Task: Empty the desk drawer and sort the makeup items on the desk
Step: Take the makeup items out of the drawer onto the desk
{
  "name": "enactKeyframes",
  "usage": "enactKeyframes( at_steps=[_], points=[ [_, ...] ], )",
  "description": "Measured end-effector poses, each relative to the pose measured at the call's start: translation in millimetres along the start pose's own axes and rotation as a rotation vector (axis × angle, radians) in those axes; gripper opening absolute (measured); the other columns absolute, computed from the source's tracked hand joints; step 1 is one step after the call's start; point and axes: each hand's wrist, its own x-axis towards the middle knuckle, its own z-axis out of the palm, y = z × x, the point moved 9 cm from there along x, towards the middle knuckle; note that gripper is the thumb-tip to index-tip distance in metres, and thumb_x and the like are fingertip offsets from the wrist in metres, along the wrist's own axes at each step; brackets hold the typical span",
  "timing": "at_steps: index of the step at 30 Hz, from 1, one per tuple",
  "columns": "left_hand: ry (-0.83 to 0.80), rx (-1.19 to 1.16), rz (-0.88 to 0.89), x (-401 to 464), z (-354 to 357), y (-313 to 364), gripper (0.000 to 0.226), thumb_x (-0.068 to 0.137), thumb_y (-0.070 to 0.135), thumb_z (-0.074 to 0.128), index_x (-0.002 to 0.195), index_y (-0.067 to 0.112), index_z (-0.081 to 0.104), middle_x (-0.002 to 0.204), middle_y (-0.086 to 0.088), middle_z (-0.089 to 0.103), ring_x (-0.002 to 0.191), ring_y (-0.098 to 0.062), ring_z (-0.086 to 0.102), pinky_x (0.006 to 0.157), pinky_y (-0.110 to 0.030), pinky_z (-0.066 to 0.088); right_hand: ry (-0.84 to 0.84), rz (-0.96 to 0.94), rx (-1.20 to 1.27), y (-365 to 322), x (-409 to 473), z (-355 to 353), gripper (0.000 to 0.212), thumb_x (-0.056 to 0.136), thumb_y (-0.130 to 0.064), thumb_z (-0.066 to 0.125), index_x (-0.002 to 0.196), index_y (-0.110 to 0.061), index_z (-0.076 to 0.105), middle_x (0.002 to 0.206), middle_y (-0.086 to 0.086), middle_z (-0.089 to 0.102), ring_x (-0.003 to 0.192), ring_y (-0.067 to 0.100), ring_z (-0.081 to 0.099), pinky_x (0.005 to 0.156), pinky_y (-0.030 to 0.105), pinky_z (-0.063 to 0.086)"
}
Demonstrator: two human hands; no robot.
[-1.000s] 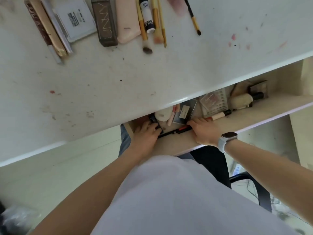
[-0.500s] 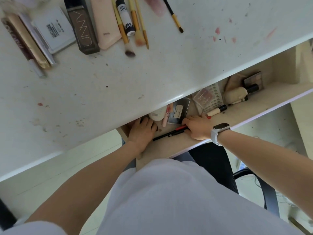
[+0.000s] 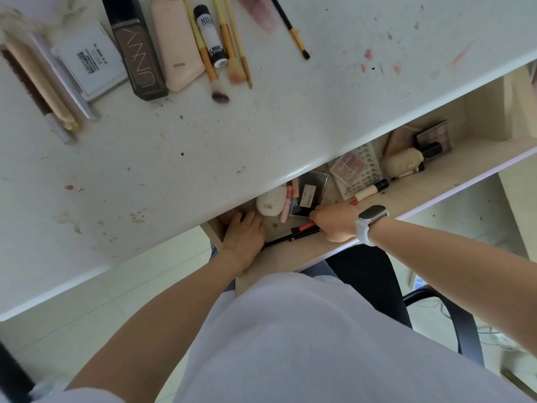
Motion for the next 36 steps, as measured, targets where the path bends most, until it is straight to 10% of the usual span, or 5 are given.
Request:
enactKeyframes(
  at_steps=[7,24,28,31,36],
  points=[
    [0.111,-0.071,0.008,-1.8,-22.6,-3.6,0.033,0.037,0.017,0.087,0.058,0.013,0.061,0.059,-0.003,0.057,0.058,-0.02,0.055,0.058,-0.027,0.045,0.103,0.016,0.004,4.4,-13.5,-10.7,0.03,0.091,-0.01,0.043,0.121,-0.01,0.048,0.12,0.008,0.054,0.11,0.026,0.051,0.088,0.031,0.039],
    [0.237,-1.202,-0.193,-52.5,-121.7,-48.8,0.02,0.088,0.029,0.059,0.106,0.021,0.058,0.095,0.007,0.059,0.086,-0.01,0.052,0.072,-0.018,0.038,0.072,0.012,0.746,34.4,-98.4,-65.9,0.018,0.097,-0.009,0.039,0.095,-0.025,0.046,0.085,-0.006,0.061,0.076,-0.004,0.057,0.062,0.012,0.036],
    [0.421,-1.538,-0.338,-57.0,-161.2,-86.9,0.029,0.088,0.022,0.06,0.117,0.021,0.055,0.105,0.002,0.06,0.1,-0.02,0.056,0.074,-0.007,0.042,0.265,-0.025,0.994,44.3,-118.5,-123.6,0.021,0.096,-0.007,0.043,0.088,-0.022,0.054,0.078,-0.003,0.061,0.072,0.002,0.056,0.068,0.012,0.041],
    [0.496,-1.724,-0.438,-45.6,-185.0,-110.6,0.033,0.091,0.023,0.054,0.124,0.025,0.05,0.114,-0.019,0.058,0.099,-0.04,0.055,0.081,-0.036,0.05,0.534,0.059,1.095,70.4,-116.1,-169.0,0.012,0.095,-0.005,0.042,0.098,-0.005,0.053,0.081,0.004,0.062,0.078,0.022,0.059,0.075,0.027,0.047],
    [0.573,-1.843,-0.571,-4.3,-212.1,-131.9,0.035,0.093,0.023,0.052,0.128,0.019,0.049,0.091,0.003,0.058,0.061,-0.013,0.049,0.049,-0.018,0.043,0.754,0.255,1.013,108.8,-87.4,-225.3,0.02,0.093,-0.008,0.039,0.11,-0.005,0.05,0.093,0.015,0.061,0.074,0.023,0.053,0.06,0.024,0.042]
  ],
)
